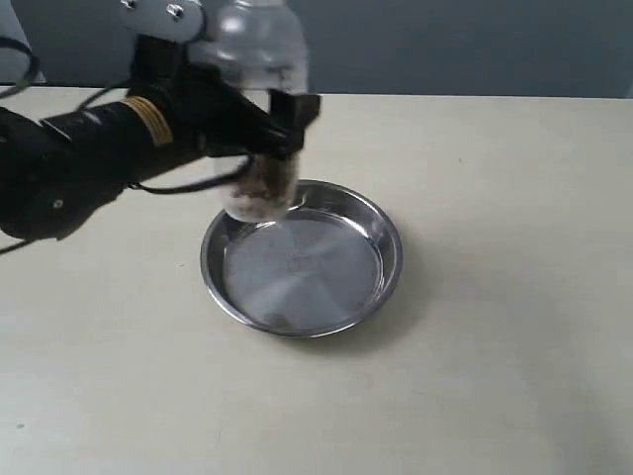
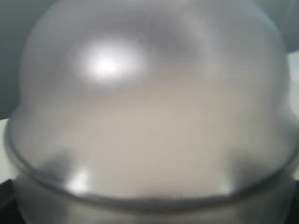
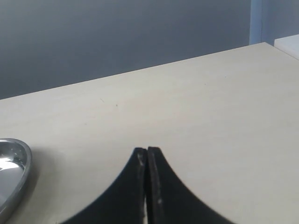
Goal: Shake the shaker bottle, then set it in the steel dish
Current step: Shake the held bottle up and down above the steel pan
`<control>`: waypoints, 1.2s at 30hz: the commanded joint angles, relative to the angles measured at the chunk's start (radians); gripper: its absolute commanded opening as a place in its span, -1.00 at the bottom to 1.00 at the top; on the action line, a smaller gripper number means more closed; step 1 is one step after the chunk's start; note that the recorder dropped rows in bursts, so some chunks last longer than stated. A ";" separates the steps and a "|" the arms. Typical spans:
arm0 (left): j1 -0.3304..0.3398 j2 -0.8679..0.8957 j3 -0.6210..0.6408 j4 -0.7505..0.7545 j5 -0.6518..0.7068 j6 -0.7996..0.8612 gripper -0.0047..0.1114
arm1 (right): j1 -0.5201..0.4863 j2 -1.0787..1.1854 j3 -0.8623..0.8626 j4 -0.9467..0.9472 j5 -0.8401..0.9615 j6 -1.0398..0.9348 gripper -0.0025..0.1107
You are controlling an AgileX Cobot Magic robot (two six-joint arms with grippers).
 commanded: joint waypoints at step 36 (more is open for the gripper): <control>-0.057 -0.075 0.037 0.030 -0.056 0.026 -0.92 | 0.001 -0.005 0.002 0.000 -0.009 0.000 -0.97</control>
